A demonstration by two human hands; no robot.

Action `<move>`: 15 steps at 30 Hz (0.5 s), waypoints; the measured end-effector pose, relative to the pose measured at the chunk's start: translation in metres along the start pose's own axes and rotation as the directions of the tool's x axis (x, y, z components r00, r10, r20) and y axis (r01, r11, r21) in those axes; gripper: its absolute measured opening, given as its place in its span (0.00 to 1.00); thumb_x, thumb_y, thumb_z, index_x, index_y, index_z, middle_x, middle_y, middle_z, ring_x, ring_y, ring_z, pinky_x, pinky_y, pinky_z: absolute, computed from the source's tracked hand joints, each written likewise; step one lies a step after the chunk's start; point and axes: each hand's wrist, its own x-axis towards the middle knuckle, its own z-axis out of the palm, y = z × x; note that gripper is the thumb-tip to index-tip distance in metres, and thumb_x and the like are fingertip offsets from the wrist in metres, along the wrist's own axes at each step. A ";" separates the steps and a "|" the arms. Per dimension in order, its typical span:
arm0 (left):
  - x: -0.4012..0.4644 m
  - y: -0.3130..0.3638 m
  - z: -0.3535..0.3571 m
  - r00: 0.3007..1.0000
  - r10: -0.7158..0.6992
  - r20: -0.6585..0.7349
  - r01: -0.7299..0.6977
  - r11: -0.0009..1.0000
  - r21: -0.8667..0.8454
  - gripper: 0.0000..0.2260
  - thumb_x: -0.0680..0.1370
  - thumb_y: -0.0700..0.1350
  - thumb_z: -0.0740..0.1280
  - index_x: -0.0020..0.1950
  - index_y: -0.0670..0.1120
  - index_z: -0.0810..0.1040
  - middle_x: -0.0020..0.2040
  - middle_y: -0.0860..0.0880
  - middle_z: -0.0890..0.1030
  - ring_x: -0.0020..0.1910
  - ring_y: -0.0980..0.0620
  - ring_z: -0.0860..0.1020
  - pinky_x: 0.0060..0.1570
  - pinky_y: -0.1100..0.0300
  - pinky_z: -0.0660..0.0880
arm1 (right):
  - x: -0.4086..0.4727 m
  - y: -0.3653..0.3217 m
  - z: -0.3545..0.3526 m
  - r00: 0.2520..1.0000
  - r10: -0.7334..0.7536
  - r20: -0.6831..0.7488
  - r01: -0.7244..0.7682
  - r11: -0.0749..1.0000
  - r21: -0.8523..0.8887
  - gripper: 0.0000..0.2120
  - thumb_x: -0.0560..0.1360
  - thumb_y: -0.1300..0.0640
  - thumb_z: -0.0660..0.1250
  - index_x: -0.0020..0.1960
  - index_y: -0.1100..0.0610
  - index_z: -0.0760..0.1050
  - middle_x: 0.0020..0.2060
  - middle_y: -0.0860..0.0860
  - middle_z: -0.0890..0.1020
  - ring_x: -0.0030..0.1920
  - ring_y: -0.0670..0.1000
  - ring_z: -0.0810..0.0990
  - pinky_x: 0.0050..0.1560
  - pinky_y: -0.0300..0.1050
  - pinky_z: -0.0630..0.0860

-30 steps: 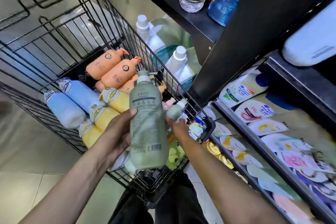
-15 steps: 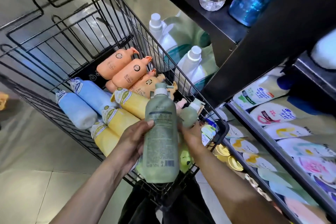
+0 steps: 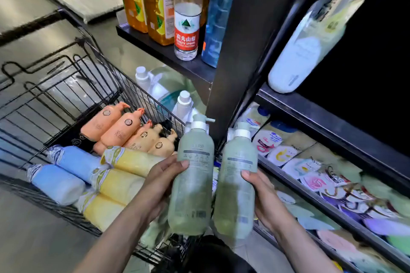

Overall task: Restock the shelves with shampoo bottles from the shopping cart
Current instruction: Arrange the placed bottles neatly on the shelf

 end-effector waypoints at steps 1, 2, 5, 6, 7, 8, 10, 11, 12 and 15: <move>-0.001 0.002 0.008 0.999 0.017 0.043 -0.018 1.000 0.021 0.23 0.66 0.47 0.72 0.58 0.38 0.79 0.53 0.37 0.82 0.45 0.42 0.82 0.42 0.57 0.79 | -0.008 -0.006 -0.001 1.000 -0.012 -0.024 0.013 1.000 0.024 0.22 0.63 0.58 0.73 0.55 0.62 0.76 0.43 0.59 0.85 0.41 0.56 0.84 0.39 0.48 0.81; -0.001 0.004 0.018 0.995 0.032 0.093 -0.036 0.998 0.044 0.24 0.65 0.48 0.73 0.58 0.40 0.79 0.53 0.37 0.82 0.48 0.41 0.82 0.44 0.56 0.79 | -0.016 -0.012 -0.004 0.998 -0.026 -0.063 0.029 0.998 0.056 0.22 0.63 0.58 0.74 0.54 0.62 0.76 0.43 0.60 0.85 0.41 0.58 0.84 0.42 0.53 0.82; -0.002 0.014 0.050 0.973 0.078 0.215 -0.096 0.993 0.073 0.25 0.63 0.50 0.73 0.58 0.42 0.80 0.55 0.38 0.82 0.50 0.41 0.82 0.45 0.54 0.79 | -0.037 -0.032 -0.014 0.985 -0.084 -0.151 0.098 0.991 0.091 0.16 0.62 0.56 0.74 0.47 0.60 0.78 0.42 0.61 0.84 0.41 0.60 0.83 0.51 0.63 0.78; 0.000 0.018 0.061 0.964 0.087 0.251 -0.110 0.991 0.078 0.24 0.63 0.49 0.73 0.57 0.42 0.80 0.54 0.37 0.82 0.49 0.41 0.82 0.44 0.54 0.79 | -0.043 -0.039 -0.019 0.980 -0.120 -0.159 0.136 0.986 0.093 0.14 0.63 0.57 0.73 0.47 0.59 0.78 0.41 0.59 0.85 0.40 0.59 0.84 0.47 0.60 0.80; 0.001 0.022 0.073 0.954 0.098 0.283 -0.125 0.989 0.077 0.23 0.63 0.48 0.73 0.57 0.43 0.80 0.54 0.37 0.82 0.49 0.41 0.82 0.44 0.54 0.79 | -0.048 -0.047 -0.024 0.973 -0.155 -0.173 0.170 0.982 0.077 0.14 0.63 0.58 0.73 0.48 0.59 0.77 0.39 0.56 0.85 0.39 0.55 0.84 0.42 0.55 0.82; 0.003 0.026 0.085 0.944 0.111 0.311 -0.143 0.986 0.083 0.23 0.63 0.47 0.73 0.56 0.43 0.81 0.54 0.37 0.82 0.49 0.41 0.82 0.45 0.53 0.79 | -0.053 -0.055 -0.029 0.963 -0.198 -0.182 0.211 0.976 0.057 0.15 0.63 0.57 0.71 0.49 0.58 0.77 0.38 0.54 0.86 0.38 0.52 0.85 0.37 0.49 0.82; 0.007 0.036 0.112 0.916 0.149 0.372 -0.204 0.972 0.116 0.22 0.64 0.47 0.73 0.57 0.43 0.80 0.54 0.38 0.82 0.51 0.42 0.82 0.48 0.53 0.79 | -0.059 -0.072 -0.040 0.936 -0.304 -0.180 0.317 0.947 0.049 0.19 0.61 0.54 0.71 0.51 0.58 0.77 0.40 0.53 0.86 0.39 0.51 0.85 0.34 0.44 0.80; 0.009 0.041 0.126 0.903 0.170 0.394 -0.238 0.962 0.130 0.22 0.64 0.47 0.73 0.57 0.42 0.80 0.54 0.39 0.82 0.51 0.43 0.82 0.49 0.54 0.79 | -0.062 -0.083 -0.045 0.920 -0.349 -0.179 0.362 0.931 0.046 0.22 0.60 0.52 0.73 0.52 0.59 0.78 0.43 0.55 0.86 0.41 0.52 0.85 0.35 0.44 0.80; 0.012 0.046 0.140 0.892 0.185 0.413 -0.264 0.954 0.142 0.23 0.64 0.47 0.73 0.57 0.42 0.80 0.54 0.39 0.83 0.51 0.44 0.82 0.48 0.55 0.79 | -0.063 -0.091 -0.051 0.905 -0.384 -0.184 0.398 0.917 0.041 0.25 0.59 0.51 0.73 0.54 0.60 0.77 0.44 0.57 0.85 0.43 0.54 0.85 0.37 0.46 0.80; 0.022 0.060 0.184 0.861 0.206 0.465 -0.309 0.938 0.158 0.24 0.64 0.47 0.72 0.58 0.40 0.79 0.52 0.40 0.83 0.48 0.46 0.81 0.46 0.57 0.78 | -0.068 -0.121 -0.071 0.868 -0.454 -0.201 0.473 0.879 0.058 0.23 0.61 0.54 0.71 0.53 0.62 0.76 0.41 0.57 0.85 0.40 0.54 0.85 0.35 0.46 0.80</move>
